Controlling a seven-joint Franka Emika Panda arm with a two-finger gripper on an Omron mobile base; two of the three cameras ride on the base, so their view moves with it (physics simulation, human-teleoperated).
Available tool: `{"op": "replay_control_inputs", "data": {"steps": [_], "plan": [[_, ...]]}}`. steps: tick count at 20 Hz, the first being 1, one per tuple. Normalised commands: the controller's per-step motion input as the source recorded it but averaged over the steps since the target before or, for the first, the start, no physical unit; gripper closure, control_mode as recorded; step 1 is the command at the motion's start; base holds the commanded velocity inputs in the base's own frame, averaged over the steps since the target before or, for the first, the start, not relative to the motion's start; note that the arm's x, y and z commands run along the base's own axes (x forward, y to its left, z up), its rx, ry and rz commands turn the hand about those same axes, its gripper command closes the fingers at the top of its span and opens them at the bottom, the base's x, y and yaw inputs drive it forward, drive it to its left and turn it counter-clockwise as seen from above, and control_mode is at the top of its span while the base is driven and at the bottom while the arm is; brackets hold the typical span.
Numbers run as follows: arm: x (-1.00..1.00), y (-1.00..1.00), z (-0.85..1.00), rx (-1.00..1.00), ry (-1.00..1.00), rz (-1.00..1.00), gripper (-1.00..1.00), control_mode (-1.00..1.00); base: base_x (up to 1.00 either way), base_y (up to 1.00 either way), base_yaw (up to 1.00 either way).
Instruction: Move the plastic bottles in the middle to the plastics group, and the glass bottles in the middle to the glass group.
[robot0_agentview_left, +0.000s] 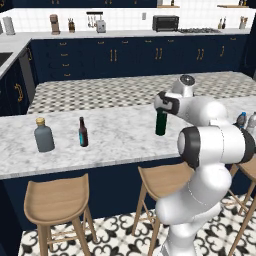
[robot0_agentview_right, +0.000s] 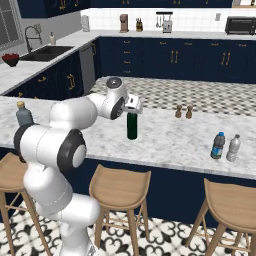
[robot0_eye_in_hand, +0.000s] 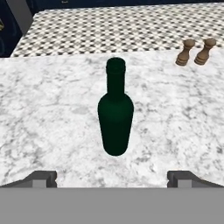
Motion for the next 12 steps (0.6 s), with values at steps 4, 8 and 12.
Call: {"op": "replay_control_inputs", "data": {"steps": [4,8,12], "plan": [[0.24,-0.12,-0.01,0.0,0.01,0.0,-1.0,-1.0,0.0,0.0,0.0],[0.4,0.0,-0.13,0.0,0.04,0.03,-1.0,-1.0,0.0,0.0,0.0],[0.23,0.0,-0.11,0.0,0.04,0.01,-1.0,-1.0,0.0,0.0,0.0]]}}
